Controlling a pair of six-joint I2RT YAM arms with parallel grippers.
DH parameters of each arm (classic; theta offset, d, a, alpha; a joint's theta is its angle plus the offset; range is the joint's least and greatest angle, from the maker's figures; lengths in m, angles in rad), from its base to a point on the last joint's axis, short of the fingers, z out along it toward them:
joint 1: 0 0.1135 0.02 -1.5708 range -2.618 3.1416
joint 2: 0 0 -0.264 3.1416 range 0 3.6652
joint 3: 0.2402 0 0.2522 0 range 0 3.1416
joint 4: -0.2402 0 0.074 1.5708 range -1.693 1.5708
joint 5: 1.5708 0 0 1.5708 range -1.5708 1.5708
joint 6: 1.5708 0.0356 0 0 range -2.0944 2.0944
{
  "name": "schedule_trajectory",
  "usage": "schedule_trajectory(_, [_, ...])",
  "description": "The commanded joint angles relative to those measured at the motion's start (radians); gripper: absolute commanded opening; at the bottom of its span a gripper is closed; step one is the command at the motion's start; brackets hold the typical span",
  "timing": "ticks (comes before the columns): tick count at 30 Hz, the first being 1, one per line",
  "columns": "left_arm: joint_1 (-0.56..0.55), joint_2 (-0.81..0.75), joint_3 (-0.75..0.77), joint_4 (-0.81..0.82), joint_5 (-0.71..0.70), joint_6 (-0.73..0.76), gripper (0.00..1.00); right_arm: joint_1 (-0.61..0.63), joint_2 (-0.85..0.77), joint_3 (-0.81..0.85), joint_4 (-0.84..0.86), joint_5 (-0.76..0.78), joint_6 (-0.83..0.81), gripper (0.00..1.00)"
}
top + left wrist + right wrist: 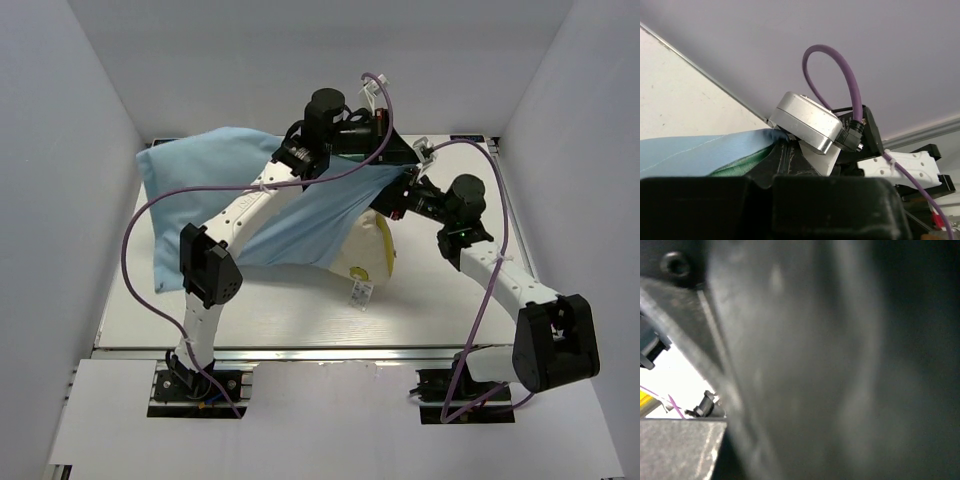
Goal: Put the pillow into the pillowcase
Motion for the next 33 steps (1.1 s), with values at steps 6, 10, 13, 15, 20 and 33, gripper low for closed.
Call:
schedule_trajectory(6, [-0.106,-0.05,-0.007,0.279,-0.026,-0.112,0.0,-0.109,-0.006,-0.116,0.472,0.024,0.29,0.04])
schedule_trajectory(10, [-0.112,-0.076,-0.01,0.227,-0.062,-0.078,0.0,-0.233,0.025,-0.114,0.47,0.081,0.297,0.1])
schedule_trajectory(13, [-0.101,-0.124,-0.103,0.176,-0.115,-0.035,0.0,-0.264,0.025,-0.116,0.346,0.096,0.132,0.17])
schedule_trajectory(15, [-0.085,-0.165,-0.236,0.193,-0.134,-0.031,0.0,-0.276,0.019,-0.145,0.244,0.096,0.059,0.22])
schedule_trajectory(20, [-0.048,-0.2,-0.422,0.179,-0.213,0.025,0.0,-0.301,0.027,-0.182,0.097,0.099,-0.096,0.35])
schedule_trajectory(33, [-0.012,-0.262,-0.103,-0.254,-0.46,0.336,0.73,-0.413,0.1,-0.087,-0.202,-0.004,-0.291,0.73])
